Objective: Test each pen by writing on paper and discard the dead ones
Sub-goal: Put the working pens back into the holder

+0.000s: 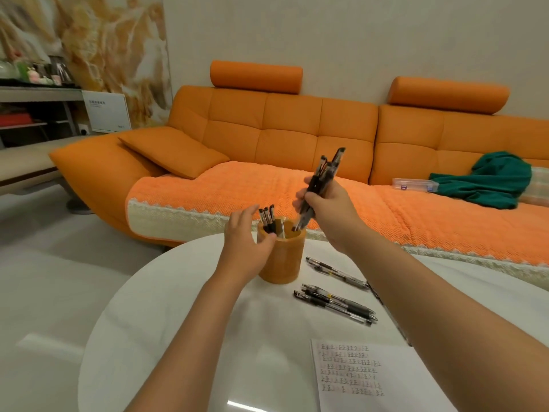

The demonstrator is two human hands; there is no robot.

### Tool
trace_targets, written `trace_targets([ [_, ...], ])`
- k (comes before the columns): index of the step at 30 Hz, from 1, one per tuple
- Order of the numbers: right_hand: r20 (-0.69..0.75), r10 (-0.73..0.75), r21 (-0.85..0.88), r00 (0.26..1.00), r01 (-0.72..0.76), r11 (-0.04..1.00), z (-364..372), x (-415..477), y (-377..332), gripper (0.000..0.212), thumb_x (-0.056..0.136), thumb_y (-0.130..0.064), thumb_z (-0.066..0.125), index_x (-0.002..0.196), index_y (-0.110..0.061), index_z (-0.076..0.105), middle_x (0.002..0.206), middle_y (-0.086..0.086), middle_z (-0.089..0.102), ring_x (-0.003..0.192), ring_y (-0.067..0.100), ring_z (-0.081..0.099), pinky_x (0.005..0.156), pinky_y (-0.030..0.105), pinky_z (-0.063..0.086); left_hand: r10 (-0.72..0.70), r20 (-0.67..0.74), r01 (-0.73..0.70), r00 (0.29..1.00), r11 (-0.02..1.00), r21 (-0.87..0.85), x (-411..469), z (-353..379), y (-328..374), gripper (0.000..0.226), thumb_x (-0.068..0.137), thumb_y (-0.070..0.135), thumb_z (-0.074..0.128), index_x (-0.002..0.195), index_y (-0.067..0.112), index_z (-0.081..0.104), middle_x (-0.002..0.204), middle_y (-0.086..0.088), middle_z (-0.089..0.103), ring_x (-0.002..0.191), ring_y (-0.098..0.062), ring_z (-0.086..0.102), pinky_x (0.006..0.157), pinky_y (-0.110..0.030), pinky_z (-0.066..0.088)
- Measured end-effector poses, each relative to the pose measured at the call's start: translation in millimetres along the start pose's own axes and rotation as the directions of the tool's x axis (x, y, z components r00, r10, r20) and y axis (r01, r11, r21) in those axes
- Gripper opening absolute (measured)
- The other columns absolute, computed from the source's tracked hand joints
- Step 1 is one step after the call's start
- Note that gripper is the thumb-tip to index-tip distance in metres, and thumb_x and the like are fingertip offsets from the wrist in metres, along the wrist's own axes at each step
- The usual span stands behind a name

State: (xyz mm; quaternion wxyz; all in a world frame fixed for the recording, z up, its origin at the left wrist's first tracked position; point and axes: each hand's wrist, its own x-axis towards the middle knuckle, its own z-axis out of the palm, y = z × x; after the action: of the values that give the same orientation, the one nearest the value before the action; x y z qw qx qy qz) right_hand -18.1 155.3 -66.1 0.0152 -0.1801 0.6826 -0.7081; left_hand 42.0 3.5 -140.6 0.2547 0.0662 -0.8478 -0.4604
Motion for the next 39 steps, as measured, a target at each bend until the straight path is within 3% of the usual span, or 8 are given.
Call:
trace_targets([
  [4,-0.117,-0.049,-0.027,0.992,0.046,0.999,16,19,10,0.022,0.104,-0.001,0.04,0.122,-0.013,0.046,0.091,0.007,0.06,0.078,0.017,0.062,0.072,0.031,0.054,-0.061,0.145,0.064,0.988,0.998,-0.015,0,9,-5,0.097,0.084,0.043,0.075,0.157,0.036,0.012,0.163,0.009,0.013,0.149,-0.021,0.017,0.115,-0.047,0.03],
  [8,-0.16,-0.001,-0.157,0.987,-0.024,0.987,21,25,30,0.025,0.105,-0.007,0.042,0.127,-0.016,0.045,0.091,0.003,0.061,0.084,0.018,0.063,0.076,0.04,0.053,-0.082,0.161,0.087,0.984,0.996,-0.025,2,15,-10,0.112,0.08,0.04,0.081,0.157,0.037,-0.001,0.165,0.009,0.011,0.151,-0.02,0.015,0.117,-0.047,0.028],
  [16,-0.059,0.106,-0.499,0.993,-0.121,0.858,18,25,48,0.031,0.103,-0.024,0.051,0.133,-0.019,0.046,0.112,0.002,0.057,0.093,0.02,0.057,0.092,0.048,0.053,-0.07,0.14,0.075,0.988,0.997,-0.032,5,19,-16,0.114,0.079,0.036,0.083,0.158,0.033,0.0,0.161,0.007,0.022,0.147,-0.019,0.022,0.116,-0.045,0.032],
  [22,-0.004,0.142,-0.728,0.99,-0.1,0.679,20,26,63,0.015,0.098,-0.027,0.052,0.111,-0.022,0.056,0.12,0.01,0.055,0.117,0.037,0.046,0.098,0.052,0.043,-0.064,0.136,0.071,0.989,0.996,-0.046,5,19,-18,0.114,0.079,0.033,0.083,0.158,0.032,0.001,0.158,0.008,0.027,0.144,-0.018,0.027,0.115,-0.042,0.034],
  [26,0.036,0.119,-0.745,0.992,-0.053,0.665,19,24,64,0.045,0.095,-0.014,0.05,0.14,-0.017,0.041,0.141,0.008,0.039,0.133,0.034,0.032,0.106,0.048,0.036,-0.06,0.135,0.067,0.989,0.997,-0.044,6,20,-19,0.114,0.079,0.034,0.084,0.159,0.032,0.002,0.158,0.007,0.027,0.144,-0.018,0.027,0.115,-0.043,0.034],
  [31,0.121,-0.081,-0.6,0.989,0.138,0.788,16,19,57,0.068,0.102,-0.015,0.049,0.154,-0.039,0.012,0.14,0.005,0.043,0.087,0.021,0.062,0.062,0.03,0.049,-0.058,0.137,0.064,0.989,0.997,-0.039,7,19,-19,0.113,0.079,0.035,0.084,0.158,0.033,0.003,0.159,0.007,0.026,0.145,-0.019,0.027,0.115,-0.045,0.034],
  [35,0.212,-0.169,-0.738,0.963,0.271,0.618,19,20,53,0.048,0.105,-0.018,0.044,0.151,-0.028,0.035,0.153,-0.001,0.042,0.134,0.024,0.047,0.107,0.043,0.044,-0.05,0.136,0.054,0.989,0.998,-0.028,8,19,-20,0.113,0.078,0.036,0.084,0.158,0.033,0.004,0.159,0.006,0.026,0.145,-0.019,0.027,0.115,-0.047,0.034],
  [39,0.193,-0.139,-0.815,0.971,0.238,0.529,18,23,55,0.044,0.102,-0.016,0.047,0.145,-0.022,0.039,0.144,0.004,0.049,0.131,0.026,0.048,0.106,0.047,0.042,-0.055,0.143,0.06,0.988,0.998,-0.028,8,19,-20,0.114,0.078,0.036,0.084,0.158,0.033,0.003,0.159,0.006,0.026,0.145,-0.019,0.027,0.115,-0.047,0.034],
])
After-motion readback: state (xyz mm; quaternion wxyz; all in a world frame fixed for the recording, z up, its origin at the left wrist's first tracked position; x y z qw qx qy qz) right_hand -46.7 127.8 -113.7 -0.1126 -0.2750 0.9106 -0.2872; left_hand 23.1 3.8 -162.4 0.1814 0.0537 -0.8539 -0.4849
